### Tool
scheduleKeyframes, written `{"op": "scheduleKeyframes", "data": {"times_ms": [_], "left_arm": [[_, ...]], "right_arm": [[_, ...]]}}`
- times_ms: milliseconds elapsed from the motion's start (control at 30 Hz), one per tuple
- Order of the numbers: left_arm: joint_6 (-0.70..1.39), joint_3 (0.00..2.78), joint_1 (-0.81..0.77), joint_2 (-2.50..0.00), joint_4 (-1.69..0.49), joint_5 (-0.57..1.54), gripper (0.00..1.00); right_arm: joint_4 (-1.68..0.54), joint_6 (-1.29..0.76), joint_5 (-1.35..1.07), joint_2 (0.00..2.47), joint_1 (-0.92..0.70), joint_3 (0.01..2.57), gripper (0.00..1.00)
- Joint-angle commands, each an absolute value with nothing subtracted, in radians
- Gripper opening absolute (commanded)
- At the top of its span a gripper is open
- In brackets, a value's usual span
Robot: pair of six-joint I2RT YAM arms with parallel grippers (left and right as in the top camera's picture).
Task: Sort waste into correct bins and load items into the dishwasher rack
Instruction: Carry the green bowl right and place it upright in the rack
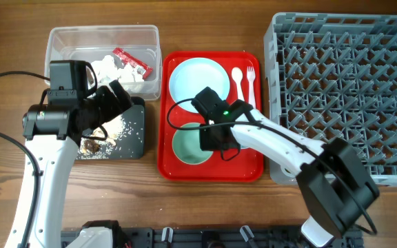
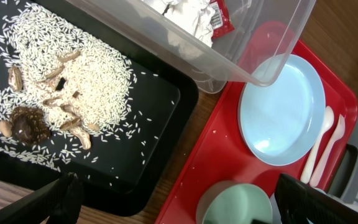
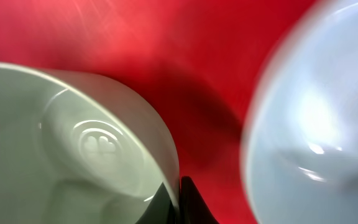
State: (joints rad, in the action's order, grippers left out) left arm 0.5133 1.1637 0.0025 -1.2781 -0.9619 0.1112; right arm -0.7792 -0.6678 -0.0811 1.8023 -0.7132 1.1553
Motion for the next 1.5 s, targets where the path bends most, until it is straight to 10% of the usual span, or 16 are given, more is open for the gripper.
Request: {"op": "scheduleKeyframes", "data": {"times_ms": [0,367,667,1000,1467], "left_arm": [[0.502,1.182,0.009,-1.279,-0.962,0.122,1.0],[0.502,1.182,0.009,-1.279,-0.962,0.122,1.0],[0.502,1.182,0.009,-1.279,-0.962,0.122,1.0],[0.502,1.182,0.009,-1.279,-0.962,0.122,1.0],[0.502,1.182,0.009,-1.279,-0.962,0.122,1.0]], "right_arm": [[-0.859,-0.65,-0.028,1.673,-0.72,1.221,0.04],[-1.031,-0.657,0.572,1.418,-0.624,1.301,0.04],[-0.655,-0.276,1.101,1.475,-0.424,1.301,0.04],[0.165,0.478,1.212,1.797,-0.241,1.301,0.04],[0.28,0.524,1.154,2.012,-0.184,1.301,0.04]]}}
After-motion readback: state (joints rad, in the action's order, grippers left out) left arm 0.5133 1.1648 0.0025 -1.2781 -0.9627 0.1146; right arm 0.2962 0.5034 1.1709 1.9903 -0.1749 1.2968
